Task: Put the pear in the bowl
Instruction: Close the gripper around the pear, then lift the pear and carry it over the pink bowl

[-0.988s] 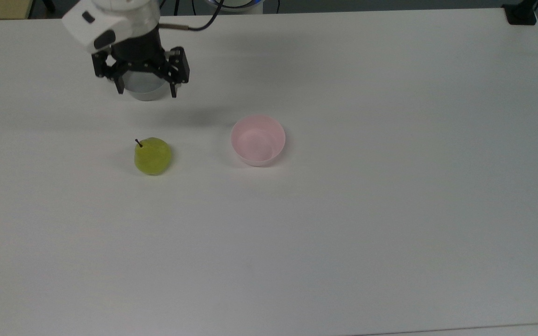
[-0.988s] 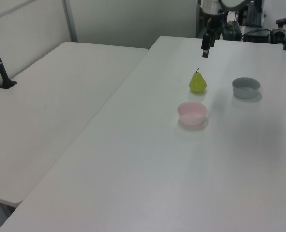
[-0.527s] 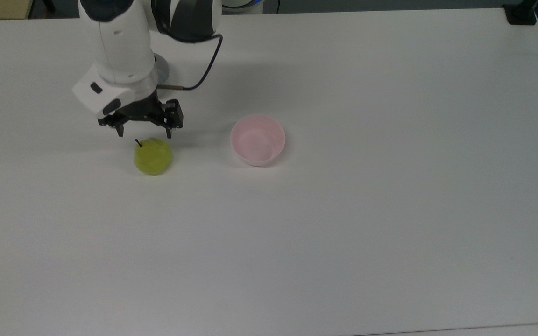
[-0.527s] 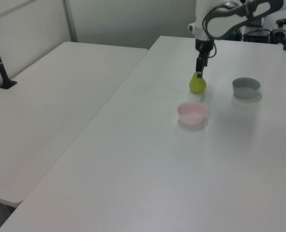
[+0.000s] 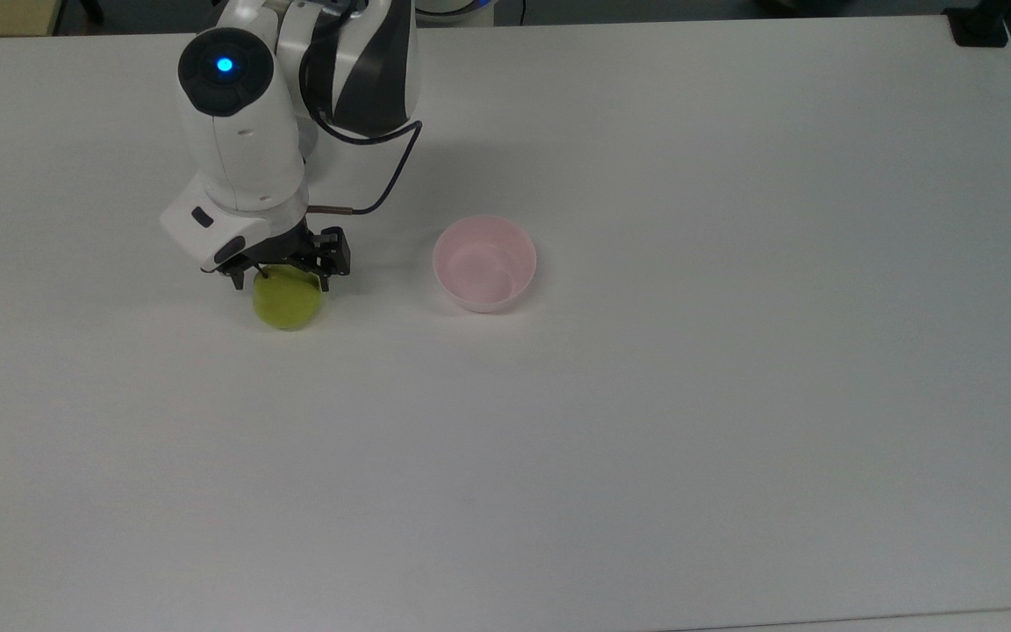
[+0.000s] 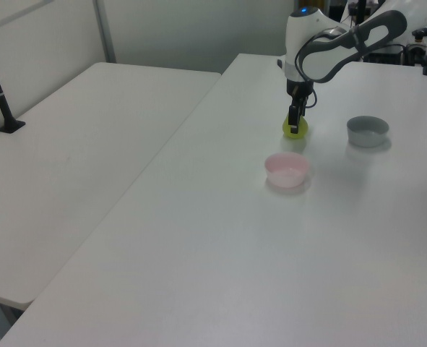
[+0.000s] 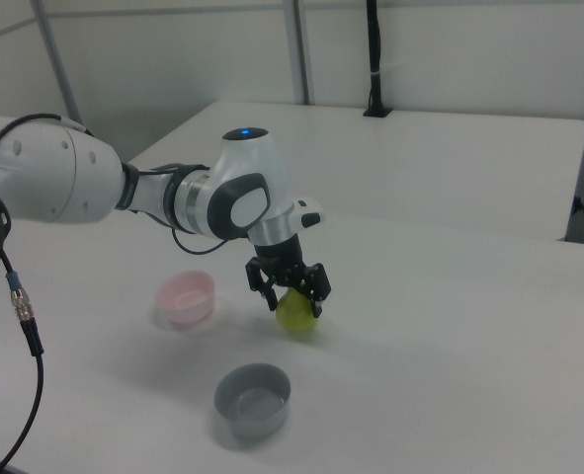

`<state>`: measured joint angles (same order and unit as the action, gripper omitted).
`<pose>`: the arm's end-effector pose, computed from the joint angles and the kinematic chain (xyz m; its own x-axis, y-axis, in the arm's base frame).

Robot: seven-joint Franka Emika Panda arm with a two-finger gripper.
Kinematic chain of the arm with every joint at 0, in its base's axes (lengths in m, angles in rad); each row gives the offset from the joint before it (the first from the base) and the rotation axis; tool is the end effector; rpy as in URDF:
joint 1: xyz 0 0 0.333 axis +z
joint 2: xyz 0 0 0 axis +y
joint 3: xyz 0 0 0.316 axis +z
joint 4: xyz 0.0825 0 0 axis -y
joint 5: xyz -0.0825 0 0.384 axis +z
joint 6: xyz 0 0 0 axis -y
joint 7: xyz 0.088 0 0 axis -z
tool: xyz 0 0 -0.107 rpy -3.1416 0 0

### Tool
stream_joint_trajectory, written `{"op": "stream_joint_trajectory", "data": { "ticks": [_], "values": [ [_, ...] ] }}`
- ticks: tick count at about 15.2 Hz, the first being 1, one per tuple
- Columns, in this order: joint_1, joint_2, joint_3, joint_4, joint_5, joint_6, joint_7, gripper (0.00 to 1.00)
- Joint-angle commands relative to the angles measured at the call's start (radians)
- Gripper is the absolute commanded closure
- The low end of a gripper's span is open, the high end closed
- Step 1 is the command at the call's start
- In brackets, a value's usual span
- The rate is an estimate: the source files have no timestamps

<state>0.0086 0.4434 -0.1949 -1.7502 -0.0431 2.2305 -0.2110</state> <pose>0.6525 -0.1124 0.3274 0.9973 0.0716 0.0158 0.0691 -0.9899 0.1241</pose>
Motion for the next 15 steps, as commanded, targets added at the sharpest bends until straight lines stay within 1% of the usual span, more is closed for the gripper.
{"op": "stream_joint_trajectory", "data": {
  "ticks": [1, 2, 3, 5, 7, 8, 9, 11, 12, 14, 15],
  "values": [
    [0.002, 0.012, 0.000, 0.003, -0.004, 0.034, -0.013, 0.37],
    [0.002, 0.012, 0.000, 0.003, -0.001, 0.034, -0.011, 0.46],
    [0.004, 0.011, 0.000, 0.003, 0.000, 0.034, -0.010, 0.51],
    [0.002, -0.005, -0.001, 0.003, 0.000, 0.023, -0.008, 0.52],
    [0.002, -0.041, 0.000, 0.003, 0.002, 0.015, -0.005, 0.52],
    [0.002, -0.067, -0.001, 0.005, 0.002, -0.018, -0.005, 0.52],
    [0.004, -0.113, 0.000, 0.005, 0.002, -0.085, -0.004, 0.52],
    [0.014, -0.175, 0.002, 0.005, 0.003, -0.141, -0.002, 0.51],
    [0.020, -0.218, 0.009, 0.005, 0.003, -0.196, -0.002, 0.51],
    [0.085, -0.274, 0.014, 0.003, 0.003, -0.270, 0.043, 0.51],
    [0.137, -0.290, 0.014, -0.002, 0.002, -0.293, 0.111, 0.51]
  ]
}}
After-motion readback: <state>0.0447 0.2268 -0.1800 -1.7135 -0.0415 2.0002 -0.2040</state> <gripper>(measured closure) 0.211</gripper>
